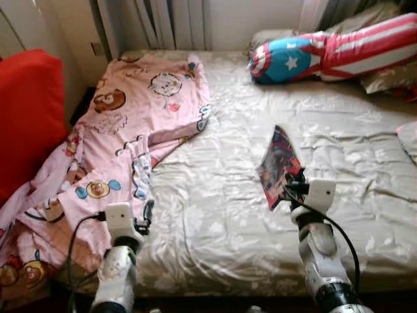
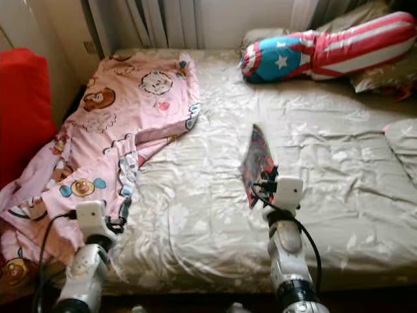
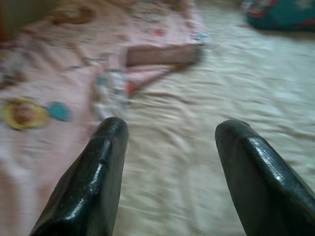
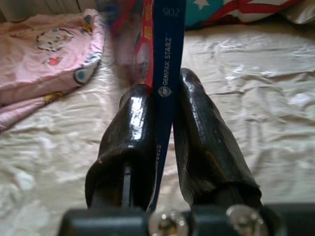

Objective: Clean up the room

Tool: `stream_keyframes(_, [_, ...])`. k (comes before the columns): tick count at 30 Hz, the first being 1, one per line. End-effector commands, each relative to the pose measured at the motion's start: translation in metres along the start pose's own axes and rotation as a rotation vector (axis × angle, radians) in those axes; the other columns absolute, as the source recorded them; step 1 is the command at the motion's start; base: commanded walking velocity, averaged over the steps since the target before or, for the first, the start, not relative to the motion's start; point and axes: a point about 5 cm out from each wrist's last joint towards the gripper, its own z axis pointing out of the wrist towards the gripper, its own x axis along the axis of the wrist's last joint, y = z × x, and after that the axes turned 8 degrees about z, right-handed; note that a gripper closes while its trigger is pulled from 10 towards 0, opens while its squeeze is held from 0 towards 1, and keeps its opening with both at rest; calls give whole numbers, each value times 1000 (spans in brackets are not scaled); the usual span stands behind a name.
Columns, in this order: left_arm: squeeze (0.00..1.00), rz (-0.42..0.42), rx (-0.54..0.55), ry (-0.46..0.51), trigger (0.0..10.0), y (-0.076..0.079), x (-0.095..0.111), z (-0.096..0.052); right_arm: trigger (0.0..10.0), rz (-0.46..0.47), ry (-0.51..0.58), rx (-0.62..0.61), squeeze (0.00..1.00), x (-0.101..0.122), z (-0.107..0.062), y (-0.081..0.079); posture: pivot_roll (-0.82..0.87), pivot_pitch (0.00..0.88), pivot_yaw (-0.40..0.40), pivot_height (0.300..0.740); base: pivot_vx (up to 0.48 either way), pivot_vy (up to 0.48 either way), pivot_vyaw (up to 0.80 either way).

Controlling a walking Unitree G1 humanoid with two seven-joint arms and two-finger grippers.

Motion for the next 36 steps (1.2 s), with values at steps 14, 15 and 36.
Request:
stream_keyframes(14, [0, 27, 7, -23, 10000, -9, -5, -5, 10000, 5, 40, 6, 0, 8, 3, -2, -27, 162, -27, 720, 0, -429, 0])
stream_keyframes(15, [0, 27, 8, -23, 10000, -9, -5, -5, 10000, 4, 39, 7, 0, 8, 3, -2, -27, 162, -27, 720, 0, -428, 0])
stream_keyframes(36, [0, 24, 24, -37, 10000, -12, -7, -7, 10000, -8, 20, 30, 0, 5, 1, -5, -28, 167, -29, 720, 0, -300, 0])
